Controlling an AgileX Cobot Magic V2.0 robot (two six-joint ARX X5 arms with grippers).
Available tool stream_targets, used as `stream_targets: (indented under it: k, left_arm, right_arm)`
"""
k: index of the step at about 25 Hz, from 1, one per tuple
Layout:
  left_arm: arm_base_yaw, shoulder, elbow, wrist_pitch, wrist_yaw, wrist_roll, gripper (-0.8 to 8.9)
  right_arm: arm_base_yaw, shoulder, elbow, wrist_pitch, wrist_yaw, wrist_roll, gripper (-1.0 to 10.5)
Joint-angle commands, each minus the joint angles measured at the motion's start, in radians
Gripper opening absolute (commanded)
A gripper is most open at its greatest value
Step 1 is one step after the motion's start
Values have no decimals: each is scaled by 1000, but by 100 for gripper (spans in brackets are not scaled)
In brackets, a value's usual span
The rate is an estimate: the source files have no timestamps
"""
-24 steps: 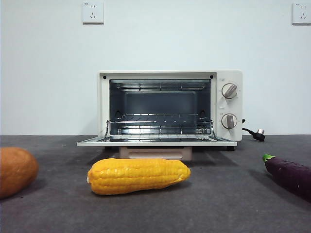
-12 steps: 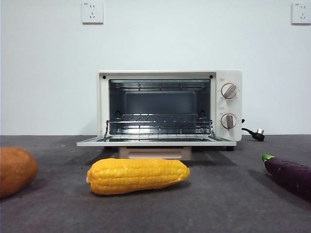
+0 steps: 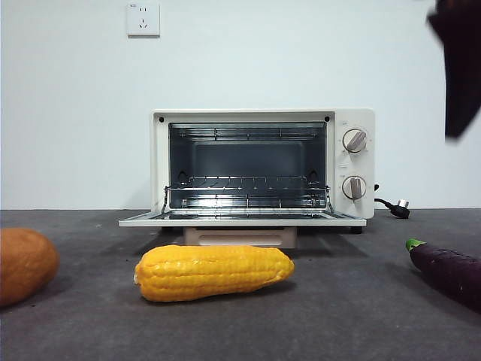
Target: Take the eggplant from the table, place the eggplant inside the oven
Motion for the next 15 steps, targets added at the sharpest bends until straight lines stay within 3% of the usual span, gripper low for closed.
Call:
stream_targets:
  k: [1,12,15]
  left_arm:
    - [1,-3,-4,0,5,1,-6]
    - [-27,-3,-4,-7,5,2,-6]
    - [-39,-3,-4,-7,4,2,-6]
  right_arm:
    - [1,28,-74,48,3,41,531]
    - [4,93,-267,219,35,95,524]
    - [29,93,-267,245,73,115,434]
